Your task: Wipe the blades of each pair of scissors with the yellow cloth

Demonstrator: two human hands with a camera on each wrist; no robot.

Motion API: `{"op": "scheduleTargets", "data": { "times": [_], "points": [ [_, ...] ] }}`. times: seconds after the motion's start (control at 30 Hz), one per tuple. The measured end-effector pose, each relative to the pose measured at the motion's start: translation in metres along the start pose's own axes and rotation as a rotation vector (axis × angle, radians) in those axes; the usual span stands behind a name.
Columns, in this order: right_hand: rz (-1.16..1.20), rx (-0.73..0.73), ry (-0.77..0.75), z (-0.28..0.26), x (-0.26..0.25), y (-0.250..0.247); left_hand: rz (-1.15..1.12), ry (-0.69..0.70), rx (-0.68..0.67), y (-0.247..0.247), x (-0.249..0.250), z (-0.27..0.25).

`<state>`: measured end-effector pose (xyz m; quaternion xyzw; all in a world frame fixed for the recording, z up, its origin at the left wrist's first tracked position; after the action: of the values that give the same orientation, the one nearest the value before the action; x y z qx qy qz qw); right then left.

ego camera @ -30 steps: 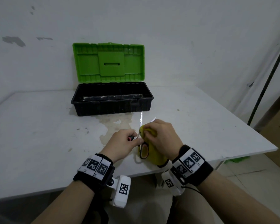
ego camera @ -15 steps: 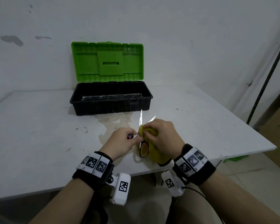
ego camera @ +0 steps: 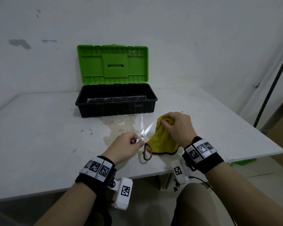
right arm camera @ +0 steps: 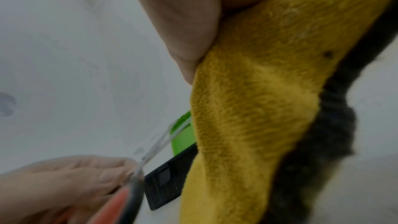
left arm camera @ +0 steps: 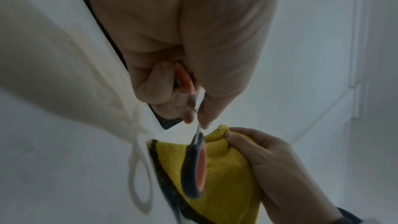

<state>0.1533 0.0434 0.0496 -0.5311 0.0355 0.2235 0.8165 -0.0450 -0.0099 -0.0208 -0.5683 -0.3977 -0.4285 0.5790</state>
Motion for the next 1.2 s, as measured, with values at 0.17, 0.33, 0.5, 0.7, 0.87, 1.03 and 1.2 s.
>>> {"op": "scheduleTargets", "data": {
  "times": [0.17,0.33,0.5,0.7,0.87,1.03,1.2],
  "points": [
    [0.015,0.01,-0.051,-0.008,-0.008,-0.002,-0.16,-0.011,0.059,-0.008,0.0,0.003],
    [0.027,-0.015,-0.123,-0.02,-0.023,-0.001,-0.462,-0.094,0.084,-0.012,0.002,0.002],
    [0.041,-0.046,-0.159,-0.028,-0.034,0.006,-0.708,-0.173,0.025,-0.008,0.003,0.0],
    [0.065,-0.024,-0.153,-0.03,-0.038,0.005,-0.911,-0.191,-0.007,-0.006,0.002,-0.002],
    [0.107,-0.013,-0.145,-0.03,-0.041,0.002,-0.995,-0.212,0.06,-0.004,-0.001,0.001],
    [0.104,-0.023,-0.151,-0.03,-0.044,0.003,-1.028,-0.242,0.121,-0.002,-0.003,0.005],
    [0.098,-0.016,-0.162,-0.03,-0.047,0.001,-1.08,-0.22,0.176,-0.003,-0.006,0.005]
  ]
}}
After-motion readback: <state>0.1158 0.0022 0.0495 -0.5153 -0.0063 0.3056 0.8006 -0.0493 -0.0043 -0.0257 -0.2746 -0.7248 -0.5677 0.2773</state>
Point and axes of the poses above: each hand's wrist, its own z-axis towards the middle knuckle, its own y-axis out of the palm, x = y × z, the point moved 5 cm from there along z, towards the middle knuckle, and after that the axes turned 15 degrees about -z, right-handed, at the moved point
